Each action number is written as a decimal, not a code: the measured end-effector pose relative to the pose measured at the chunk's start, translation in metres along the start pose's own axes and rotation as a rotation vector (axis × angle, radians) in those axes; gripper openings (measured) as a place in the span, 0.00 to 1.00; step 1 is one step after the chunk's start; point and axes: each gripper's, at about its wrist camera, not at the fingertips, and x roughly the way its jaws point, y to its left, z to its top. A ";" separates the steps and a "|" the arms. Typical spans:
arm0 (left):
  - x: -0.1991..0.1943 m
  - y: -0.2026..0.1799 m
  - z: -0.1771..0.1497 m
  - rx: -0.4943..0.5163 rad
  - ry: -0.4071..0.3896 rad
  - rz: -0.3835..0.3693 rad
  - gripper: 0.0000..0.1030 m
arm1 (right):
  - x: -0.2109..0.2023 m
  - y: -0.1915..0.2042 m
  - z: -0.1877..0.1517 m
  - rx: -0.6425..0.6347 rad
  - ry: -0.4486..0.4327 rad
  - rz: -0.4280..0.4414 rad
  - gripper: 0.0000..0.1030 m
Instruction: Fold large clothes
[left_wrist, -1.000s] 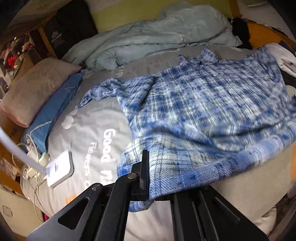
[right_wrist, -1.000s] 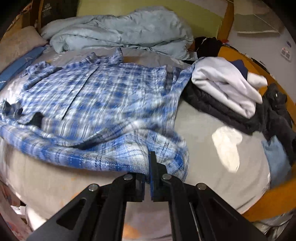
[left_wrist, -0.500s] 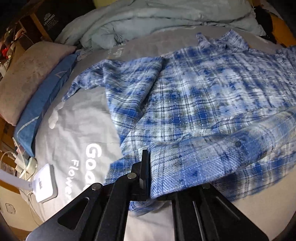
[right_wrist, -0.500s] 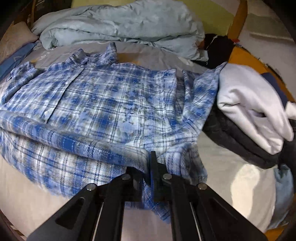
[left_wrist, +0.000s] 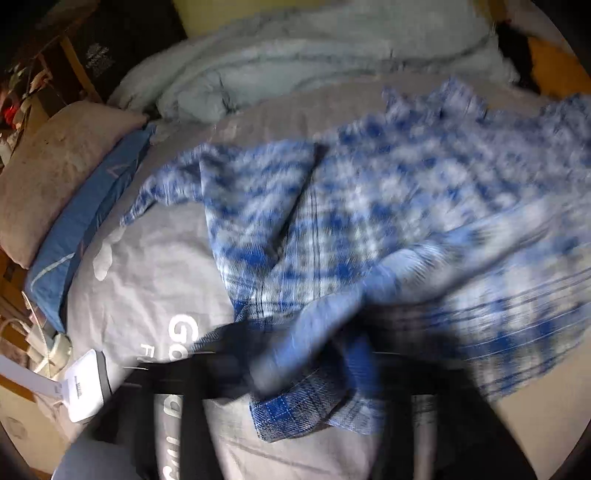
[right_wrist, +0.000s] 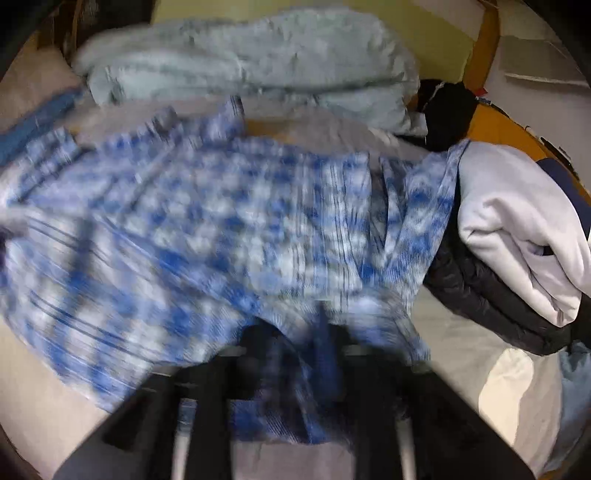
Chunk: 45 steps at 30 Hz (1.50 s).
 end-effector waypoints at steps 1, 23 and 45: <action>-0.010 0.006 0.000 -0.039 -0.036 -0.046 0.89 | -0.009 -0.003 0.001 0.017 -0.042 0.004 0.75; -0.025 0.054 -0.015 -0.227 -0.073 -0.054 0.95 | -0.019 -0.055 -0.026 0.120 0.046 0.047 0.02; -0.020 0.067 -0.012 -0.310 -0.088 -0.138 0.73 | -0.014 -0.084 0.004 0.278 -0.045 -0.097 0.63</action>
